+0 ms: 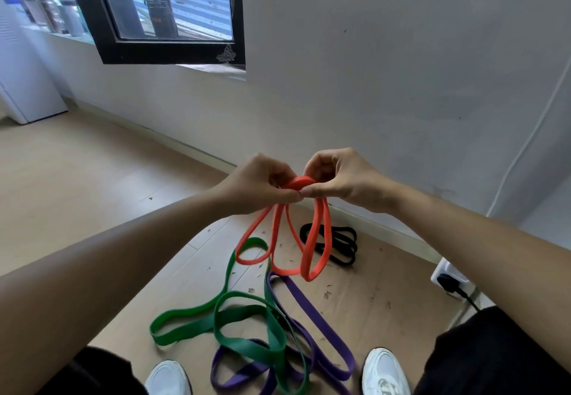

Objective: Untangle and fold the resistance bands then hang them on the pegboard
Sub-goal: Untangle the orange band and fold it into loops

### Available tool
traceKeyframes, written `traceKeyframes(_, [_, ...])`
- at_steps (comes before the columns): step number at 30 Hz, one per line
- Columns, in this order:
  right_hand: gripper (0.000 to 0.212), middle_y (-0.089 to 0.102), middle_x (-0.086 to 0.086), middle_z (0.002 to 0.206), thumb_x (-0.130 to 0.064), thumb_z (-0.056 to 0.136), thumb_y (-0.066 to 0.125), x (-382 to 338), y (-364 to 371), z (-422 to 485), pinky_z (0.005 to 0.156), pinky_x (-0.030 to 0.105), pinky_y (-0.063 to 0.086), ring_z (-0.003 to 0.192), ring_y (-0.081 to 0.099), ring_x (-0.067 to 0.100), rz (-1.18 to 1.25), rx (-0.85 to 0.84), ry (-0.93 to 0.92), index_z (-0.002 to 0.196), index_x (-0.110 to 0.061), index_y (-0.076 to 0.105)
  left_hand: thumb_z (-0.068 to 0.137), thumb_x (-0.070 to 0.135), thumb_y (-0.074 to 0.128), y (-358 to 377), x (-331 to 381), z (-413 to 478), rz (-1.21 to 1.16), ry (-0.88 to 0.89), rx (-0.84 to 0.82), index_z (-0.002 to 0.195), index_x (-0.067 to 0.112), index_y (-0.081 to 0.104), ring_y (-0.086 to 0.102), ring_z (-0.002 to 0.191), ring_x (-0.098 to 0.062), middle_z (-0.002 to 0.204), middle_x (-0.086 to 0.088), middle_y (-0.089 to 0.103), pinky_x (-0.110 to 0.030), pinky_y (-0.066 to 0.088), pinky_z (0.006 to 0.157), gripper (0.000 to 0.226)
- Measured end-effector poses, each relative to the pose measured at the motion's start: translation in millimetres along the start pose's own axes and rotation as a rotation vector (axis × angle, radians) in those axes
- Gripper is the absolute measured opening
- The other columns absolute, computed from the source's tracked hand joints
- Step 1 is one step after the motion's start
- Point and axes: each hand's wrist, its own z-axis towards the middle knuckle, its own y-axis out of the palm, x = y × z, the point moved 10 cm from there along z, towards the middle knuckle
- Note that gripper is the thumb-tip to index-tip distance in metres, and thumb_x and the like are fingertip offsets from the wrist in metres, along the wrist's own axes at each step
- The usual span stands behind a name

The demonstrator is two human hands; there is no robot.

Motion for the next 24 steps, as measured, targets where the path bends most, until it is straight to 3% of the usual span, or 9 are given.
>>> traceKeyframes(3, [0.042,0.075,0.008,0.1,-0.019,0.076,0.086,-0.5,0.4,-1.4,0.083,0.035,0.062,0.092,0.075,0.02,0.017,0.008,0.012,0.111,-0.006,0.068,0.085,0.02,0.078,-1.9,-3.9,2.3,-0.039,-0.063,-0.03,0.099,0.004,0.074,0.074,0.07,-0.015,0.081,-0.006,0.074,-0.024,0.06,0.064,0.022])
traceKeyframes(8, [0.089,0.062,-0.002,0.128,-0.04,0.071,0.09,14.6,14.8,-5.5,0.094,0.029,0.056,0.115,0.063,0.013,-0.08,0.065,0.09,0.146,-0.024,0.045,0.085,0.017,0.078,-9.2,-17.0,1.0,-0.233,-0.201,0.058,0.098,0.001,0.072,0.077,0.076,-0.023,0.087,-0.016,0.075,-0.027,0.062,0.069,0.022])
traceKeyframes(11, [0.093,0.058,-0.002,0.128,-0.036,0.068,0.092,15.1,30.2,-6.0,0.083,0.017,0.048,0.116,0.056,0.011,-0.04,0.154,0.076,0.145,-0.025,0.042,0.085,0.016,0.078,-15.9,-20.7,-1.0,-0.398,-0.262,0.132,0.1,0.001,0.07,0.077,0.082,-0.026,0.091,-0.017,0.075,-0.035,0.063,0.076,0.024])
traceKeyframes(17, [0.08,0.059,-0.004,0.114,-0.029,0.075,0.088,9.1,43.2,-1.1,0.082,0.027,0.054,0.099,0.061,0.013,-0.064,0.438,0.039,0.14,-0.021,0.041,0.086,0.012,0.076,-28.1,-19.1,-7.5,-0.608,-0.291,0.213,0.102,0.0,0.069,0.076,0.079,-0.023,0.085,-0.011,0.072,-0.026,0.061,0.069,0.022])
traceKeyframes(20, [0.06,0.055,-0.003,0.093,-0.015,0.081,0.08,15.3,44.3,0.1,0.069,0.019,0.047,0.078,0.058,0.008,-0.122,0.42,0.044,0.131,-0.017,0.047,0.087,0.012,0.074,-40.9,-20.3,-11.2,-0.657,-0.271,0.262,0.101,0.0,0.069,0.075,0.08,-0.02,0.086,-0.009,0.072,-0.026,0.06,0.069,0.019])
traceKeyframes(24, [0.031,0.057,0.0,0.082,-0.009,0.08,0.077,27.4,44.3,3.5,0.067,0.024,0.052,0.068,0.057,0.011,-0.164,0.302,0.059,0.105,-0.013,0.06,0.088,0.011,0.072,-60.5,-35.2,-20.6,-0.678,-0.286,0.315,0.103,-0.001,0.068,0.074,0.083,-0.021,0.089,-0.011,0.072,-0.028,0.061,0.071,0.02])
